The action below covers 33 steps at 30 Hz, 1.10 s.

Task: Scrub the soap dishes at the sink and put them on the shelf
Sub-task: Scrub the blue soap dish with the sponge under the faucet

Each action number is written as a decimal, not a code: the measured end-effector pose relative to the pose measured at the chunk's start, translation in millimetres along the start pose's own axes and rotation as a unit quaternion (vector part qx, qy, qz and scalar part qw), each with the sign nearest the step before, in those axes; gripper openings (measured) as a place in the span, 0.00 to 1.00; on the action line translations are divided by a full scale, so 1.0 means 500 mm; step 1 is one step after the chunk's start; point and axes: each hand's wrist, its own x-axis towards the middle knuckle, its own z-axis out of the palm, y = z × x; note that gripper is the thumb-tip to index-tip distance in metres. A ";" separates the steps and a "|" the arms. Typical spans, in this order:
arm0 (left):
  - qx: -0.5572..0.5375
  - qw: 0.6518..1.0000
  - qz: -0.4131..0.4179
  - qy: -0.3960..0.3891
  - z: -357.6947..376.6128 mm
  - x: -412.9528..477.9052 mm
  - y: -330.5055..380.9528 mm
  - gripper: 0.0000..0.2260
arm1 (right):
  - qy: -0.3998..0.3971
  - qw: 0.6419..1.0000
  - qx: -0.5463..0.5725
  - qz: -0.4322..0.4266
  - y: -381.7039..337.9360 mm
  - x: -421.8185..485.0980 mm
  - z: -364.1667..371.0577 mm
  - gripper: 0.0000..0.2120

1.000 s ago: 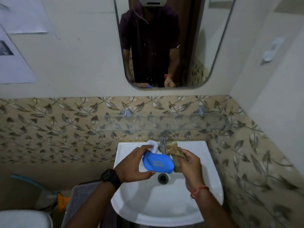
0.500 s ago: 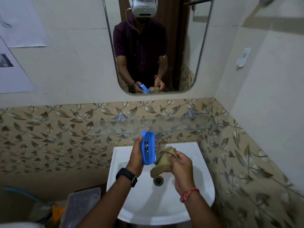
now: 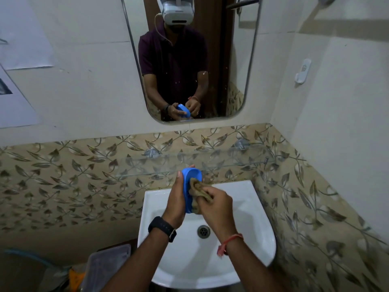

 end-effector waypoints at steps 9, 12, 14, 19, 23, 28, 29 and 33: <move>-0.001 0.999 0.015 -0.032 -0.002 0.014 0.007 0.29 | -0.108 0.991 0.058 -0.047 -0.045 0.014 -0.004 0.06; 0.010 0.999 0.027 -0.039 -0.024 0.023 0.021 0.26 | -0.242 0.960 -0.125 -0.065 -0.021 0.012 -0.040 0.08; 0.019 0.998 0.042 -0.032 -0.035 0.026 0.030 0.27 | -0.234 0.936 -0.261 -0.041 -0.008 0.026 -0.072 0.07; 0.045 0.996 0.072 -0.022 -0.042 0.027 0.055 0.28 | -0.014 0.987 -0.161 0.022 0.015 0.057 -0.145 0.09; 0.077 0.994 0.065 -0.031 -0.022 0.021 0.035 0.23 | 0.008 0.995 -0.071 -0.072 -0.014 0.038 -0.093 0.06; 0.137 0.985 0.101 -0.032 0.014 0.020 0.032 0.24 | -0.041 0.971 -0.129 -0.195 0.008 -0.005 -0.018 0.15; 0.148 0.983 0.108 -0.034 0.014 0.020 0.034 0.24 | -0.042 0.973 -0.131 -0.186 0.015 -0.014 -0.013 0.14; 0.192 0.972 0.123 -0.057 0.008 0.010 0.026 0.27 | -0.119 0.986 -0.103 -0.060 0.008 -0.013 -0.017 0.09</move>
